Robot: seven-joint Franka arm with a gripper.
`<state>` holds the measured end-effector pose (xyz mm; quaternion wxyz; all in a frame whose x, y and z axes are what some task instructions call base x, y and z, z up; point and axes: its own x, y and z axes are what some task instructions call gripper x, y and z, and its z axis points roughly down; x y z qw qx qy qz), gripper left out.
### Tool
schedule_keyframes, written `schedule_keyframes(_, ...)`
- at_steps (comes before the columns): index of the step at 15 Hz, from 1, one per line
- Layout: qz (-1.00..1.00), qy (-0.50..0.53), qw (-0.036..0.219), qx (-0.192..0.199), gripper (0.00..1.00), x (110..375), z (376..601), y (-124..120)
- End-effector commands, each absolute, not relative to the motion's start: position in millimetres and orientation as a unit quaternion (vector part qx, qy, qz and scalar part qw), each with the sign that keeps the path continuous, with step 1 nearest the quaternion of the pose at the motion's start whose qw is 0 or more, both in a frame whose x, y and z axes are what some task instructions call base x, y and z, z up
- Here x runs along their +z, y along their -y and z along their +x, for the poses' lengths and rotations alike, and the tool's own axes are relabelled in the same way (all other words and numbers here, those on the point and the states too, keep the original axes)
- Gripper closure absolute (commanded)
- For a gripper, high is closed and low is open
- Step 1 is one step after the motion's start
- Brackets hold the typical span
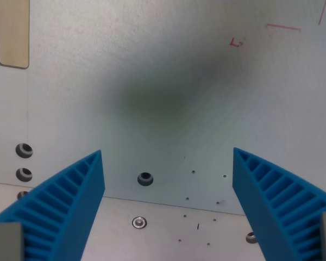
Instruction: Move in gripper positive z
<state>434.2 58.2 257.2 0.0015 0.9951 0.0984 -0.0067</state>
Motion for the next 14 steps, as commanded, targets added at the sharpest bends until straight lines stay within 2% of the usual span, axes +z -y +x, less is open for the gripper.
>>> schedule_keyframes(1, 0.995, -0.098, 0.002, -0.004, 0.0, 255, 435, -58)
schedule_keyframes(14, 0.995, -0.098, 0.002, -0.004, 0.0, 190, 434, -58)
